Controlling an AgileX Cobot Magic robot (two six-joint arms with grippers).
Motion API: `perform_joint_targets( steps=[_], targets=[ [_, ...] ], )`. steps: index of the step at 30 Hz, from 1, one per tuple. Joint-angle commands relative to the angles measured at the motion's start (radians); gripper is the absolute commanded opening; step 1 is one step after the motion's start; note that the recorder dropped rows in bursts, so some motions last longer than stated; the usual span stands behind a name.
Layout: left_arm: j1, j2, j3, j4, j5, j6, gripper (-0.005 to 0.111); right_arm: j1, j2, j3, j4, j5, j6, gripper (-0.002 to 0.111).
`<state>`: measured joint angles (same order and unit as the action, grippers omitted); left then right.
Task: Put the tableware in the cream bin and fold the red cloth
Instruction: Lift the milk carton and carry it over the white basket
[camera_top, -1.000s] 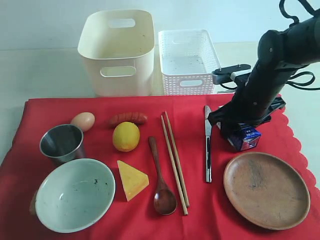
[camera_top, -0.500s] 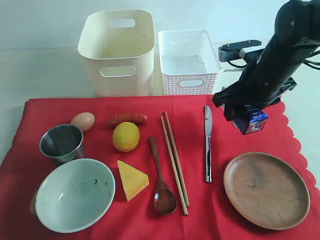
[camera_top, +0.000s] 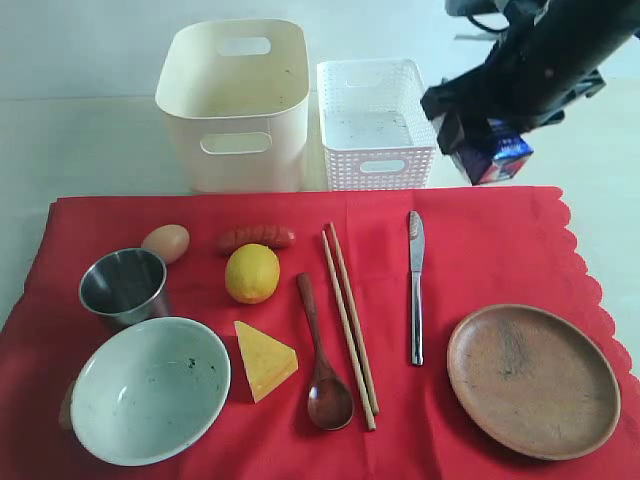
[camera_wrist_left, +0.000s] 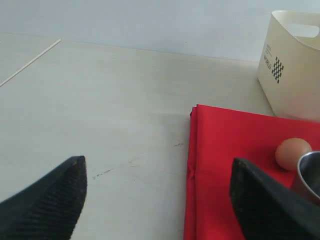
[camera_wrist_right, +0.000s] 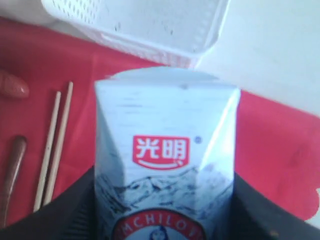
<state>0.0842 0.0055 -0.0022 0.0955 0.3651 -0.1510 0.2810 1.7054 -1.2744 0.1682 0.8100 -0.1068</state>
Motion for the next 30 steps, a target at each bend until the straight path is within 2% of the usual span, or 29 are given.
perform_joint_targets(
  steps=[1, 13, 30],
  targets=[
    [-0.003, -0.005, 0.002, -0.003, -0.01, -0.006, 0.075, 0.003, 0.009, -0.111, 0.008, 0.004, -0.004, 0.0],
    [-0.003, -0.005, 0.002, -0.003, -0.01, -0.006, 0.075, 0.003, 0.245, -0.412, 0.011, 0.03, -0.004, 0.0],
    [-0.003, -0.005, 0.002, -0.003, -0.01, -0.006, 0.075, 0.003, 0.565, -0.734, 0.015, 0.032, -0.004, 0.0]
  ],
)
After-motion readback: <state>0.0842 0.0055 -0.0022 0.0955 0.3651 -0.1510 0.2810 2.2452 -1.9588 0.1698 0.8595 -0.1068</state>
